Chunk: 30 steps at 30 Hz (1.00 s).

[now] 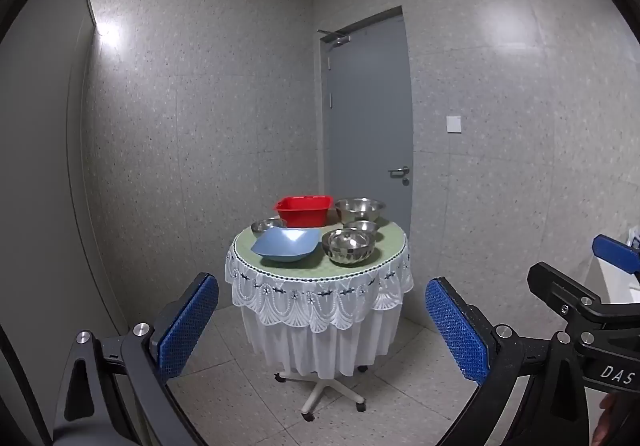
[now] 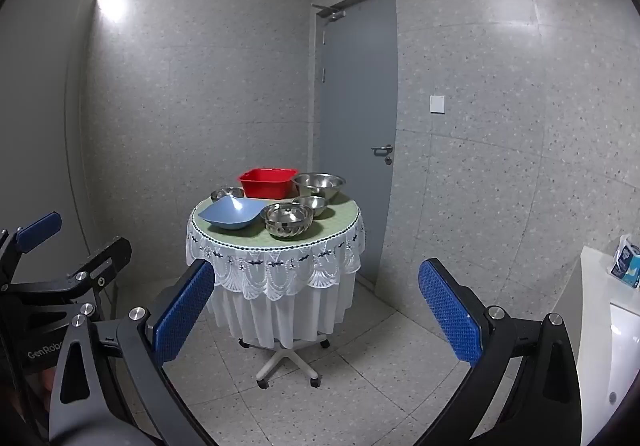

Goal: Organize plates and bowls

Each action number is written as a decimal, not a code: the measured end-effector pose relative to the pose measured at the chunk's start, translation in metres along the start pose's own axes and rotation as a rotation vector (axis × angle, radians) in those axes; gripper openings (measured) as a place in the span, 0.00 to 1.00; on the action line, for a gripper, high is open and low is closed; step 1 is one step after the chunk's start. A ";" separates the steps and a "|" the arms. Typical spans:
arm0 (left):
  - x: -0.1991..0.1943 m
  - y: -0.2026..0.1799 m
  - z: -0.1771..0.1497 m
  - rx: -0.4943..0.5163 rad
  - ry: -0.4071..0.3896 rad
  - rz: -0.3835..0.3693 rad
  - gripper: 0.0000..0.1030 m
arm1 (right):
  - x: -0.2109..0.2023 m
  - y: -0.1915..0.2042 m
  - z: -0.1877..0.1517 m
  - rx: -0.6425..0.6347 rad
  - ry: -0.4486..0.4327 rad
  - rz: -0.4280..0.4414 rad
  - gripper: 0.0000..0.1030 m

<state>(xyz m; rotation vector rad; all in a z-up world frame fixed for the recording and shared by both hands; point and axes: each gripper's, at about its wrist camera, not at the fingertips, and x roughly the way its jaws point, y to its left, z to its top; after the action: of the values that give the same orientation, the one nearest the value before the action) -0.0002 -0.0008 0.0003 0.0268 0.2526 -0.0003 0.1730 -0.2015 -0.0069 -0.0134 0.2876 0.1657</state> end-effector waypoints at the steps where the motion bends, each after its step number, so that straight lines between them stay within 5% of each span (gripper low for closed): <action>1: 0.000 0.000 0.000 -0.001 0.000 0.002 0.99 | -0.001 -0.001 0.000 0.000 0.000 0.000 1.00; 30: 0.002 0.000 0.000 -0.016 0.002 -0.001 0.99 | 0.001 -0.014 0.003 0.006 0.017 0.016 1.00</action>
<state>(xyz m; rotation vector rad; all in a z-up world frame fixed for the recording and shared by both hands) 0.0016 -0.0013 -0.0001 0.0112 0.2542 0.0006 0.1769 -0.2153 -0.0047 -0.0070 0.3052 0.1805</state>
